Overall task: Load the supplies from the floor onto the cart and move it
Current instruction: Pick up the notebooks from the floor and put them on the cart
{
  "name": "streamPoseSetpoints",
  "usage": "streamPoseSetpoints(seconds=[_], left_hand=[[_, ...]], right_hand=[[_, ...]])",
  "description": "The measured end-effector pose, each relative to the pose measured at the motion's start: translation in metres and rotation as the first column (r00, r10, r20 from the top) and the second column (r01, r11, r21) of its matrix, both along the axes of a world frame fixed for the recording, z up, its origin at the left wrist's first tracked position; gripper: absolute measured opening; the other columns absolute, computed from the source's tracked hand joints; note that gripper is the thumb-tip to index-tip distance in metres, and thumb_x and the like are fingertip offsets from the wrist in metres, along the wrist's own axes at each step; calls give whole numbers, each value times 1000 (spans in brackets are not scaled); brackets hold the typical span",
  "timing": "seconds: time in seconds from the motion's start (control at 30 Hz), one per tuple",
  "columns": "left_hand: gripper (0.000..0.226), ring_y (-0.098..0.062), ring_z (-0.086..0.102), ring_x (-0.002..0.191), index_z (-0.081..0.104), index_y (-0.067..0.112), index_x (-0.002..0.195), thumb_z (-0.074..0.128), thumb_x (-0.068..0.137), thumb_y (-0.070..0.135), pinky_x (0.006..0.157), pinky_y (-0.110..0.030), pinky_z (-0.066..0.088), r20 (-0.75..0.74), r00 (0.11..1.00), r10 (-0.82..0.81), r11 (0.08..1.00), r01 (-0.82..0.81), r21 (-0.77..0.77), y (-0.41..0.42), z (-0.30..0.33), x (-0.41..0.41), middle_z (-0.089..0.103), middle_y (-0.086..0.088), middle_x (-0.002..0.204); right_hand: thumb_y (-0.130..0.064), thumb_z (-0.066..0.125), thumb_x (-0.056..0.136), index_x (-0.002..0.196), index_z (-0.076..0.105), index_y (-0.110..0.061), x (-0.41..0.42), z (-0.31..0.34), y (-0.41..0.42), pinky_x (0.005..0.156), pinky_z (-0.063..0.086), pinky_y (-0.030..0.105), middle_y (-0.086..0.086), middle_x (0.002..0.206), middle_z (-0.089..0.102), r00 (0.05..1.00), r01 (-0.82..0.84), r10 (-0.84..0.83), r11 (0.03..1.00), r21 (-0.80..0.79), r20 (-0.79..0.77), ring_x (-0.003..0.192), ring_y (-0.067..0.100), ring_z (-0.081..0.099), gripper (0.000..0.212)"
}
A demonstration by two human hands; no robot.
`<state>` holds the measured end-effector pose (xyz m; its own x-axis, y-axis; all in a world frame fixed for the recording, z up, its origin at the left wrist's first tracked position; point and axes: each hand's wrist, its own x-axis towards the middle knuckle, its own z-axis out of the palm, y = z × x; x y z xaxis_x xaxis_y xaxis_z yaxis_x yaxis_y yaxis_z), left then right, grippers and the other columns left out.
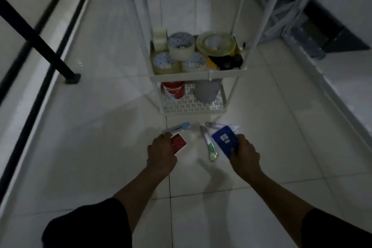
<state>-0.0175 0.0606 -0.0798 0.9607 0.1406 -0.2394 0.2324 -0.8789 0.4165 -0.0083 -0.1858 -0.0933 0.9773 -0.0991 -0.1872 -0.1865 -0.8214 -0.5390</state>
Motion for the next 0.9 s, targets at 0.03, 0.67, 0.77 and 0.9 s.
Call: streamPoseSetpoints(seconds=[0.03, 0.67, 0.77, 0.9], left_hand=[[39, -34, 58, 102, 55, 10, 109, 62, 71, 3, 80, -39, 46, 60, 998, -11, 1000, 13, -26, 1, 20, 6, 61, -12, 104], [49, -21, 58, 92, 61, 14, 112, 83, 68, 23, 78, -42, 51, 736, 625, -260, 959, 254, 123, 26, 347, 105, 64, -5, 103], [57, -21, 60, 94, 60, 16, 120, 78, 67, 5, 78, -41, 54, 770, 581, -265, 953, 281, 116, 30, 358, 113, 65, -5, 108], [59, -23, 60, 96, 60, 17, 123, 74, 67, 3, 79, -42, 52, 774, 570, -277, 955, 254, 154, 35, 363, 121, 65, -5, 111]], right_hand=[[-10, 54, 85, 100, 50, -19, 4, 20, 6, 78, 46, 44, 0, 89, 61, 999, -13, 11, 999, 52, 34, 83, 26, 60, 18], [-1, 56, 87, 106, 60, -21, 132, 361, 77, 56, 36, 10, -11, 86, 59, 625, -336, 74, 924, 182, 777, 73, -2, 56, 28], [-5, 58, 87, 109, 61, -22, 176, 378, 91, 59, 41, 24, -4, 86, 61, 559, -305, 151, 952, 33, 815, 71, 9, 54, 27], [-28, 60, 87, 90, 49, -31, 231, 378, 117, 51, 36, 26, -3, 73, 57, 597, -318, 304, 939, -129, 742, 64, 16, 55, 12]])
